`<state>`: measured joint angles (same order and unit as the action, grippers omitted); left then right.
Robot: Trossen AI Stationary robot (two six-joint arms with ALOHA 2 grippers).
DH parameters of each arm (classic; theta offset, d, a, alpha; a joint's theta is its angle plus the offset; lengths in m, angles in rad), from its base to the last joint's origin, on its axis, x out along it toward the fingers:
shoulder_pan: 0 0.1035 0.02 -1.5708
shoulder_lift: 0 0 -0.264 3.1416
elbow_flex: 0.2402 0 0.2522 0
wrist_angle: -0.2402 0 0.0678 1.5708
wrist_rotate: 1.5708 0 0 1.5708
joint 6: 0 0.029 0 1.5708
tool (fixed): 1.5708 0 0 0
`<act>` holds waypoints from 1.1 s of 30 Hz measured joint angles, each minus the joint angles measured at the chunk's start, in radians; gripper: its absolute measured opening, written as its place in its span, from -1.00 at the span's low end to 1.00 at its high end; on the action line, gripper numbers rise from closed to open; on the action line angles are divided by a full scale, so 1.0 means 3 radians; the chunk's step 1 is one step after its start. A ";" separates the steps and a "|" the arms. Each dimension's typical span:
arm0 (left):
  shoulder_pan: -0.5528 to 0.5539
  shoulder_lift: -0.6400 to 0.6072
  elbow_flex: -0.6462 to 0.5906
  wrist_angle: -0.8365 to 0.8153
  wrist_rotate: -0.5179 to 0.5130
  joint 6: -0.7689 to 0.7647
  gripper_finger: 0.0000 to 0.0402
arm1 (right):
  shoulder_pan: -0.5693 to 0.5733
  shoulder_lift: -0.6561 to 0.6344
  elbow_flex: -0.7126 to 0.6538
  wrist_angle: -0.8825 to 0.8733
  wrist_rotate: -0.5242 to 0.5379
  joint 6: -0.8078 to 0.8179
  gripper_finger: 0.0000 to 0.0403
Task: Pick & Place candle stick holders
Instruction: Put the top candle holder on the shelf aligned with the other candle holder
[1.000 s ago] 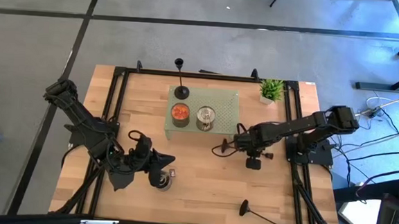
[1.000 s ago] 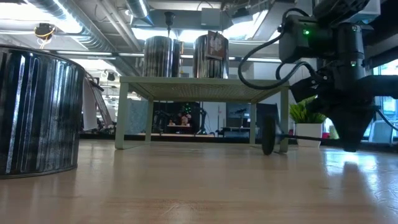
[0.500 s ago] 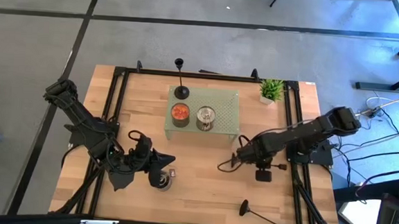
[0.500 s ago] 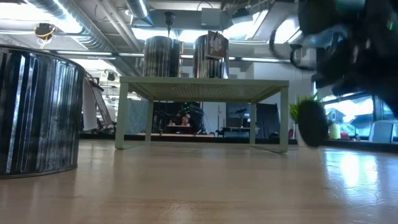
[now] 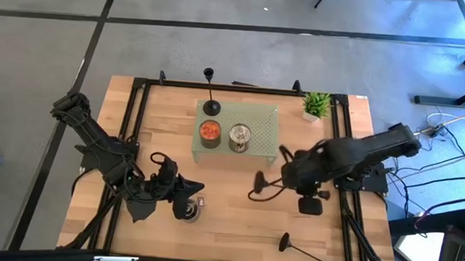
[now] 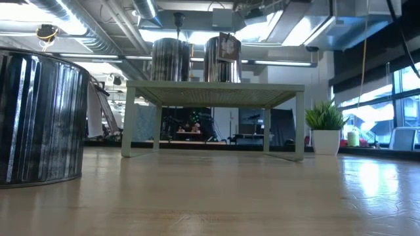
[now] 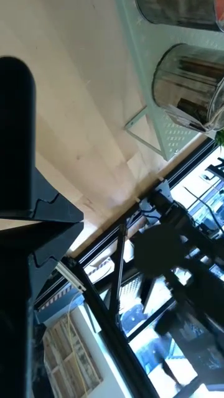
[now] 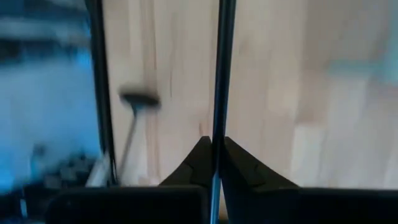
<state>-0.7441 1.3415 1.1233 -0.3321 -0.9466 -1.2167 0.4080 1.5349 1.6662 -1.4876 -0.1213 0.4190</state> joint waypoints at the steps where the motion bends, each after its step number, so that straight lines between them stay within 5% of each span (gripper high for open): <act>1: 0.0000 0.0000 0.0000 0.0000 -0.0001 0.0000 -0.99 | 0.0000 0.0000 0.0169 0.0016 0.0106 0.0056 -0.92; 8: 0.0000 0.0000 0.0000 0.0031 -0.0022 0.0006 -0.99 | -0.0001 0.0000 0.1050 0.0300 0.0858 0.0237 -0.92; 16: 0.0003 0.0000 0.0000 0.0214 -0.0117 0.0174 -0.99 | -0.0037 -0.0003 0.1334 0.1381 0.1337 0.0003 -0.92; 25: 0.0003 0.0000 0.0001 0.0342 -0.0196 0.0209 -0.99 | -0.0269 -0.0001 0.1334 0.2607 0.1359 -0.0225 -0.92; 33: 0.0000 0.0000 0.0001 0.0572 -0.0288 0.0360 -0.99 | -0.0576 -0.0001 0.1334 0.3485 0.0875 -0.0113 -0.92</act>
<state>-0.7441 1.3415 1.1236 -0.1605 -1.0331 -1.1088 0.2353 1.5345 2.0663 -0.4421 0.1411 0.3851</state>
